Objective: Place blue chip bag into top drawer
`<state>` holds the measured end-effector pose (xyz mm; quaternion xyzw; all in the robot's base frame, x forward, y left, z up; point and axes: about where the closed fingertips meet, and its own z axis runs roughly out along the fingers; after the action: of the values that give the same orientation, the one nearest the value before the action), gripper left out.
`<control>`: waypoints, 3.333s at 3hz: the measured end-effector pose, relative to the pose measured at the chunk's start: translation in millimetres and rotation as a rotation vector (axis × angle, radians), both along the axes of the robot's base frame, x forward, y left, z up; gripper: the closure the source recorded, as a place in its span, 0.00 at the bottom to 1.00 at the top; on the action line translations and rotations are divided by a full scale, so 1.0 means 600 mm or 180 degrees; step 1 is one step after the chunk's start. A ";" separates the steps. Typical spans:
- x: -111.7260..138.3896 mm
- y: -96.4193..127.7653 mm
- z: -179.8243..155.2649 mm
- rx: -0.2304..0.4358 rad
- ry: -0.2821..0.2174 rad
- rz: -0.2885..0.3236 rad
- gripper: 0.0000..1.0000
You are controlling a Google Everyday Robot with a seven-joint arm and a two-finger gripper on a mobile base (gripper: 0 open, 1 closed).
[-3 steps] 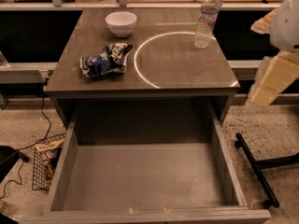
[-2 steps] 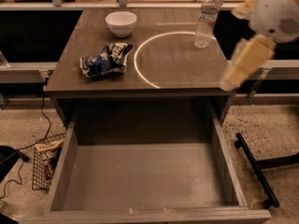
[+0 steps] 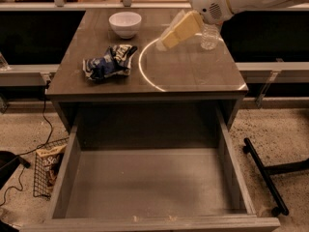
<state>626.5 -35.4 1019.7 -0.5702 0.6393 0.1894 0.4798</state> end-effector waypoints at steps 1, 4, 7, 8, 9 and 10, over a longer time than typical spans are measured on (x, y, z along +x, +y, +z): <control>0.000 0.000 0.000 0.0000 0.0000 0.0000 0.00; 0.050 0.187 -0.229 0.0028 0.0842 0.0433 0.00; 0.089 0.252 -0.270 0.0111 0.0885 0.0502 0.17; 0.097 0.261 -0.273 0.0160 0.0874 0.0501 0.41; 0.096 0.265 -0.275 0.0158 0.0882 0.0515 0.64; 0.094 0.269 -0.277 0.0156 0.0889 0.0528 0.87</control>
Offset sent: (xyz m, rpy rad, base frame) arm 0.0249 0.0745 -0.1209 0.1216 0.2446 0.0786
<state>683.0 126.0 853.2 -0.5773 0.6457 0.3214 0.3827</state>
